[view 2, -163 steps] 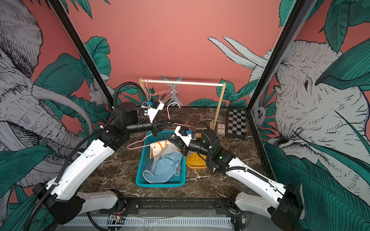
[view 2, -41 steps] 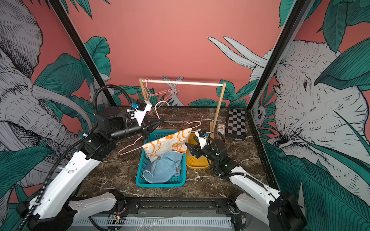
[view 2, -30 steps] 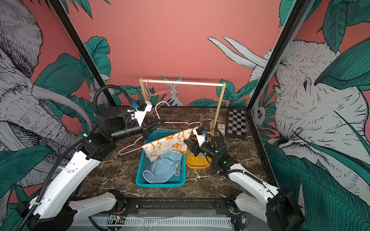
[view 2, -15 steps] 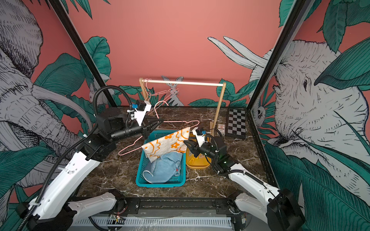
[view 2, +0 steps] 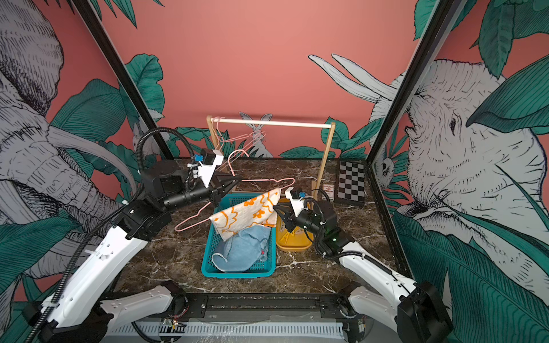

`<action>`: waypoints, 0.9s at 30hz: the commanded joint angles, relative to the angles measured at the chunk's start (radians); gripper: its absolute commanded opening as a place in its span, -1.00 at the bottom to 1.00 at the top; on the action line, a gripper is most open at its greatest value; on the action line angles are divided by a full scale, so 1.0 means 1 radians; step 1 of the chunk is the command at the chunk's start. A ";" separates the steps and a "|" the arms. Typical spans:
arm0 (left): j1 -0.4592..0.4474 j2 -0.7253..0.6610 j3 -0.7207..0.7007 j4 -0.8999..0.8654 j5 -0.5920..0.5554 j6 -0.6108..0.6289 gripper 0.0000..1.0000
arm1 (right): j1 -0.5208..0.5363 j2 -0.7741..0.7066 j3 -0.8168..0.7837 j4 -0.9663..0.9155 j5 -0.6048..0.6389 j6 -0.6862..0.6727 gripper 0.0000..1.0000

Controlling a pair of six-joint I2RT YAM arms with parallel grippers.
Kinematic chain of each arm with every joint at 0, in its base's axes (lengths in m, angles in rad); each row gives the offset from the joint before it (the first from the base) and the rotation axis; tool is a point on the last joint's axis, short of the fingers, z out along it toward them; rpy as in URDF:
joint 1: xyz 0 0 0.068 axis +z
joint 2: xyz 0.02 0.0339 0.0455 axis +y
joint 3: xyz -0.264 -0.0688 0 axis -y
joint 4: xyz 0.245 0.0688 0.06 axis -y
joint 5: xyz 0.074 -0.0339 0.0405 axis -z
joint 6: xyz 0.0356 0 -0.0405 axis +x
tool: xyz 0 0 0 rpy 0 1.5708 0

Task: Remove the clothespins securing towels to the hanger
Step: Remove the towel from the hanger.

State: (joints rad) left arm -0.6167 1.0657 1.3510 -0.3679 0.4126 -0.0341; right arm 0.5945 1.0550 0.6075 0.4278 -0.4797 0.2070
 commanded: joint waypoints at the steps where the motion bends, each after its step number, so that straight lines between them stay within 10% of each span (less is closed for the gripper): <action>1: -0.003 -0.041 -0.007 0.047 -0.014 -0.011 -1.00 | 0.001 0.010 0.027 0.006 -0.014 -0.004 -0.83; 27: -0.003 -0.143 -0.052 0.103 -0.207 -0.005 -1.00 | 0.002 0.004 0.002 -0.123 0.157 -0.029 -1.00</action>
State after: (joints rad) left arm -0.6167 0.9588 1.3106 -0.3340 0.2592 -0.0360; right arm 0.5953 1.0866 0.6205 0.3016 -0.3653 0.1898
